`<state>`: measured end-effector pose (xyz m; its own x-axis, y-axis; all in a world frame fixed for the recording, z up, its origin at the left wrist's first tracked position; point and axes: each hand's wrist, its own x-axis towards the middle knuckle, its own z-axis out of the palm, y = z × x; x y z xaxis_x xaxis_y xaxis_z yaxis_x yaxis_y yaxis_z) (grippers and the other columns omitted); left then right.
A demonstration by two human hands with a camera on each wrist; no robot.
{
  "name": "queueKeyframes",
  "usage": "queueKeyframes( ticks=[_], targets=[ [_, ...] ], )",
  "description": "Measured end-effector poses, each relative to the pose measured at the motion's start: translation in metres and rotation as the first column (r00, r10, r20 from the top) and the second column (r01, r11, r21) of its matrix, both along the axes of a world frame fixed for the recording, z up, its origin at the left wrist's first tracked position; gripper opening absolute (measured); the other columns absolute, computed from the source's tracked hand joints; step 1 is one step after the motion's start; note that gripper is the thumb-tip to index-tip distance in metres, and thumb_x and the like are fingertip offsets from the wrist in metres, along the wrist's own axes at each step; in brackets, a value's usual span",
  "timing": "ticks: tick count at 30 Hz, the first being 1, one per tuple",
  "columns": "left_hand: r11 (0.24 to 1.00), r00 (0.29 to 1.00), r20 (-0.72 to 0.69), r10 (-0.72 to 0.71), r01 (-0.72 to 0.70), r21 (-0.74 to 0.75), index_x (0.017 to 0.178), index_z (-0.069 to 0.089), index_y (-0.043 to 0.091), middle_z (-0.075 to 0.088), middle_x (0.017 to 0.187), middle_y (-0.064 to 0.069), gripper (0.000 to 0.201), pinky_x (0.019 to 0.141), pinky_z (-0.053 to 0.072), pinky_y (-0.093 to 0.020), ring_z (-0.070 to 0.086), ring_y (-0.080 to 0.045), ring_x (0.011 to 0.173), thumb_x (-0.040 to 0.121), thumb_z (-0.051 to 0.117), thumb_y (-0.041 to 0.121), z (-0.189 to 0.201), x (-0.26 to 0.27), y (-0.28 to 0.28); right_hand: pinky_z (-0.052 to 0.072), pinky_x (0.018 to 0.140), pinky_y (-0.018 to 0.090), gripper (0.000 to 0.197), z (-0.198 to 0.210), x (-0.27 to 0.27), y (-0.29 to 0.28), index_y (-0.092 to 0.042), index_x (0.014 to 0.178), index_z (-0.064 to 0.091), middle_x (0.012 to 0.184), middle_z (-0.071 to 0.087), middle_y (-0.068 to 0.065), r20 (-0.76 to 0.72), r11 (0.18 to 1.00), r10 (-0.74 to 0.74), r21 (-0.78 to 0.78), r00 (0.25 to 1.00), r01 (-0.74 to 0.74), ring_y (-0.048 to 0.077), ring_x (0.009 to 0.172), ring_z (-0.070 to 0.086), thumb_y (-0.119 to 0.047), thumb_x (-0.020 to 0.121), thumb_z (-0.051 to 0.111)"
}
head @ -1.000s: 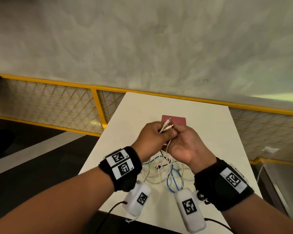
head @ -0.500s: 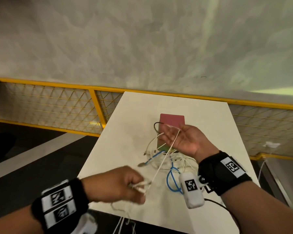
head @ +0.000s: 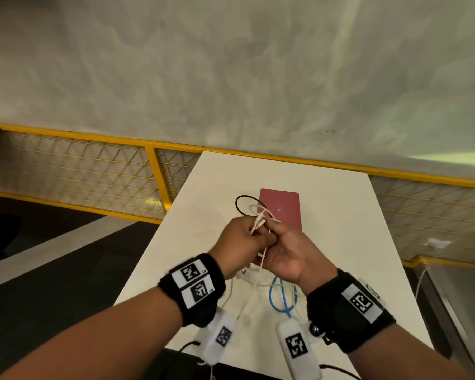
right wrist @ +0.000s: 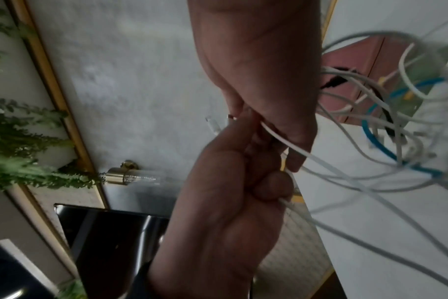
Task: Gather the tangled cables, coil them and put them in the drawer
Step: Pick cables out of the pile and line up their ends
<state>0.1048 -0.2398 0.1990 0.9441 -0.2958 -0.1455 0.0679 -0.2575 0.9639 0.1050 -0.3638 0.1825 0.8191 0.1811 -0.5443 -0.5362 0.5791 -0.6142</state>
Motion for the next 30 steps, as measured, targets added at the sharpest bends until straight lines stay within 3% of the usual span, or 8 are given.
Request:
queueKeyframes(
  ticks=[3, 6, 12, 15, 20, 23, 27, 30],
  targets=[
    [0.998, 0.998, -0.040, -0.046, 0.044, -0.052, 0.068, 0.060, 0.005, 0.061, 0.063, -0.005, 0.020, 0.055, 0.051, -0.024, 0.058, -0.011, 0.053, 0.083, 0.068, -0.006, 0.000, -0.002, -0.006, 0.051, 0.081, 0.044, 0.025, 0.004, 0.000, -0.010, -0.011, 0.093, 0.069, 0.089, 0.070, 0.009, -0.012, 0.999, 0.017, -0.027, 1.000, -0.017, 0.026, 0.089, 0.064, -0.020, 0.099, 0.046],
    [0.915, 0.914, -0.077, -0.399, 0.403, 0.036, 0.072, 0.067, -0.001, 0.062, 0.058, 0.006, 0.014, 0.046, 0.039, -0.007, 0.052, 0.003, 0.046, 0.082, 0.068, -0.011, 0.014, -0.017, 0.008, 0.060, 0.068, 0.041, 0.027, 0.003, 0.009, -0.024, 0.001, 0.087, 0.063, 0.074, 0.070, 0.015, -0.085, 0.998, -0.059, -0.039, 0.995, 0.056, 0.028, 0.069, 0.072, -0.013, 0.099, 0.044],
    [0.611, 0.632, -0.328, -0.702, 0.771, 0.179, 0.082, 0.073, 0.013, 0.063, 0.075, -0.007, 0.013, 0.067, 0.038, -0.039, 0.050, -0.023, 0.068, 0.074, 0.082, 0.020, 0.014, -0.031, 0.075, 0.057, 0.046, 0.030, 0.031, -0.005, 0.023, -0.062, -0.003, 0.081, 0.058, 0.060, 0.069, 0.009, -0.127, 0.969, -0.239, -0.096, 0.963, 0.227, 0.022, 0.052, 0.071, -0.015, 0.102, 0.039],
    [0.450, 0.580, -0.425, -0.695, 0.812, 0.371, 0.075, 0.068, 0.022, 0.062, 0.070, 0.009, 0.022, 0.065, 0.039, -0.032, 0.050, -0.012, 0.065, 0.071, 0.082, 0.039, 0.012, -0.031, 0.100, 0.061, 0.054, 0.038, 0.026, -0.008, 0.021, -0.067, -0.003, 0.092, 0.061, 0.066, 0.072, 0.010, -0.126, 0.968, -0.250, -0.057, 0.960, 0.244, 0.024, 0.060, 0.074, -0.015, 0.102, 0.040],
    [0.952, 0.983, -0.108, -0.147, 0.170, 0.254, 0.069, 0.046, 0.015, 0.034, 0.058, 0.000, 0.040, 0.043, 0.024, -0.023, 0.028, -0.013, 0.049, 0.080, 0.079, 0.036, 0.017, -0.010, 0.078, 0.060, 0.070, 0.051, 0.018, -0.002, 0.011, -0.049, -0.008, 0.096, 0.060, 0.088, 0.074, 0.017, -0.063, 0.991, -0.132, -0.005, 0.989, 0.132, 0.033, 0.088, 0.074, -0.016, 0.101, 0.045],
    [0.993, 0.993, 0.120, 0.012, -0.026, 0.118, 0.076, 0.054, 0.011, 0.047, 0.060, 0.003, 0.030, 0.042, 0.035, -0.019, 0.041, -0.008, 0.046, 0.081, 0.079, 0.026, 0.015, 0.002, 0.033, 0.060, 0.072, 0.051, 0.016, 0.007, 0.003, -0.030, -0.006, 0.101, 0.059, 0.095, 0.073, 0.021, -0.003, 0.999, -0.039, 0.033, 0.999, 0.039, 0.035, 0.085, 0.074, -0.015, 0.100, 0.045],
    [0.978, 0.939, 0.337, -0.073, 0.001, 0.209, 0.069, 0.059, 0.026, 0.059, 0.062, 0.018, 0.023, 0.055, 0.037, -0.012, 0.053, 0.006, 0.058, 0.077, 0.080, 0.020, 0.004, 0.002, 0.001, 0.058, 0.075, 0.041, 0.022, 0.021, -0.004, -0.020, 0.001, 0.108, 0.062, 0.093, 0.068, 0.019, 0.072, 0.996, 0.019, 0.082, 0.997, -0.025, 0.030, 0.080, 0.070, -0.013, 0.097, 0.048],
    [0.960, 0.918, 0.366, -0.149, 0.047, 0.275, 0.066, 0.063, 0.013, 0.056, 0.058, 0.012, 0.021, 0.058, 0.037, -0.022, 0.049, 0.000, 0.057, 0.080, 0.077, 0.019, -0.004, 0.001, -0.006, 0.054, 0.077, 0.042, 0.023, 0.025, 0.000, -0.027, -0.008, 0.114, 0.058, 0.095, 0.063, 0.016, 0.068, 0.997, 0.061, 0.034, 0.996, -0.063, 0.030, 0.085, 0.064, -0.018, 0.095, 0.052]
  ],
)
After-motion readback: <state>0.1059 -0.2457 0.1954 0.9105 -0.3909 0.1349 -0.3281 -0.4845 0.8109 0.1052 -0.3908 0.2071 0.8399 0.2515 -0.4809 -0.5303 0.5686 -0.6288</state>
